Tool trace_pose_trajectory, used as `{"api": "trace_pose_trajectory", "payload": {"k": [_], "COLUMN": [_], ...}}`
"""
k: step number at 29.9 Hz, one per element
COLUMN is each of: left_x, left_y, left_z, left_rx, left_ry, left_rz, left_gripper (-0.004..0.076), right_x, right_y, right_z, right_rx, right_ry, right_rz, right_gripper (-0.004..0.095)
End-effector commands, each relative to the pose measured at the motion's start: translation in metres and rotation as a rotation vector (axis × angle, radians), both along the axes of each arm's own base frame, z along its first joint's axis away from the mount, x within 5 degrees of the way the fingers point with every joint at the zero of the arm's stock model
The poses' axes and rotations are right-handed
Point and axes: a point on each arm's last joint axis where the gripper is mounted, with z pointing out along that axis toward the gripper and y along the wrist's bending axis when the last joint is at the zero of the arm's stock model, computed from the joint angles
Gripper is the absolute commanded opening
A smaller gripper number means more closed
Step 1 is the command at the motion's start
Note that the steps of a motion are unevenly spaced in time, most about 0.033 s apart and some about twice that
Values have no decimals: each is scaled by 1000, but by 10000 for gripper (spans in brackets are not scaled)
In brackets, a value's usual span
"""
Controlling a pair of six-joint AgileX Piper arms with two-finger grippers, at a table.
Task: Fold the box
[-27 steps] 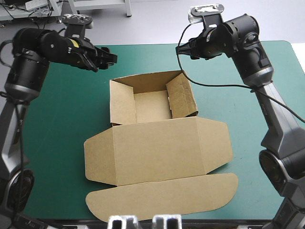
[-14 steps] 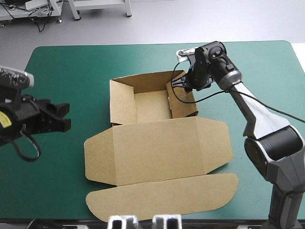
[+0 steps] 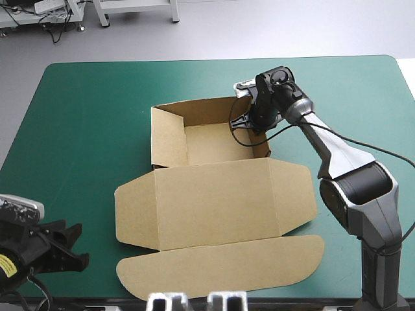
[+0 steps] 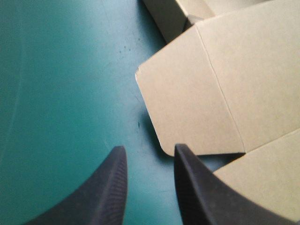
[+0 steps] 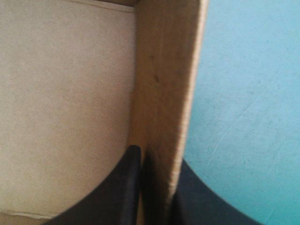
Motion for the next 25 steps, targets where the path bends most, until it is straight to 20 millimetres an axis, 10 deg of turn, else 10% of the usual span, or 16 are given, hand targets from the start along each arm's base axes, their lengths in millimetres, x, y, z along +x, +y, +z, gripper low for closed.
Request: {"api": "trace_pose_trajectory", "payload": {"k": [1,12,19,25], "left_x": [-6,-39,-41,-41], "left_y": [0,13,19,19], "left_z": [-20,-81,-84,-84], "left_rx": [-41,-26,24,19], "left_ry": [-27,-72,-71,-76], "left_rz": [7,21,55,65], "left_gripper": [192,58,48,48], "right_x": [-8,-19,-20,-19], "right_y": [-8,-65,-191,-303], "right_z": [32,95,123,99], "right_rx": [-15,-220,-280,-233], "right_ry": [-73,-303,-326,-262], "right_rz": [8,-81,-342,-601], "right_gripper": [-14,-20,-20,-20]}}
